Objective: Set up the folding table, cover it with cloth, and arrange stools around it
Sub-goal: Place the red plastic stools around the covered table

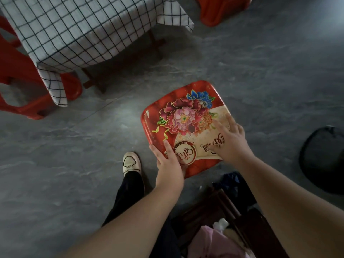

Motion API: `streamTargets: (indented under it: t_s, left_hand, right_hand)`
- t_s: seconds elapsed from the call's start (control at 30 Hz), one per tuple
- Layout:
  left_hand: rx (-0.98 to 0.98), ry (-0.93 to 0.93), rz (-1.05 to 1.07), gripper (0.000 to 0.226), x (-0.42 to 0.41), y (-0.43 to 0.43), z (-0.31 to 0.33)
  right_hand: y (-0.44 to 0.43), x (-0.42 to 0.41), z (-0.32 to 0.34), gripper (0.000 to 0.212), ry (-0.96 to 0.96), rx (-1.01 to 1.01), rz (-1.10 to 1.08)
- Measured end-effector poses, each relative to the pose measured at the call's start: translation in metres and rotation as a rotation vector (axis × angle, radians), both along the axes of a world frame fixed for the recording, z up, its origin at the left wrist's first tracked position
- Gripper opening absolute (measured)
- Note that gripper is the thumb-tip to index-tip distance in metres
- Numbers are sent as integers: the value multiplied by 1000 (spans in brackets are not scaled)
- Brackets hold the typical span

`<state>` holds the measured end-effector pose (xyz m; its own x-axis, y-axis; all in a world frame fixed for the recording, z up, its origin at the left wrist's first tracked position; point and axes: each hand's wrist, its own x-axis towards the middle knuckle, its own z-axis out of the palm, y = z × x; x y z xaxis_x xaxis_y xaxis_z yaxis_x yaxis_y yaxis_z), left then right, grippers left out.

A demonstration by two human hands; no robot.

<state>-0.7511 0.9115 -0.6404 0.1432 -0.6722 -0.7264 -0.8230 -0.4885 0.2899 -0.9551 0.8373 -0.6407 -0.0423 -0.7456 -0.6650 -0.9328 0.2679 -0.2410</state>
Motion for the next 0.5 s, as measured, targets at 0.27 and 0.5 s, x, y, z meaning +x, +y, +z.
streamTargets:
  t_s: [0.27, 0.5]
  left_hand:
    - [29, -63, -34, 112, -19, 26, 9]
    - [52, -101, -62, 113, -20, 28, 11]
  right_hand:
    - [27, -14, -3, 98, 8, -8, 14]
    - [29, -11, -4, 99, 31, 10, 8]
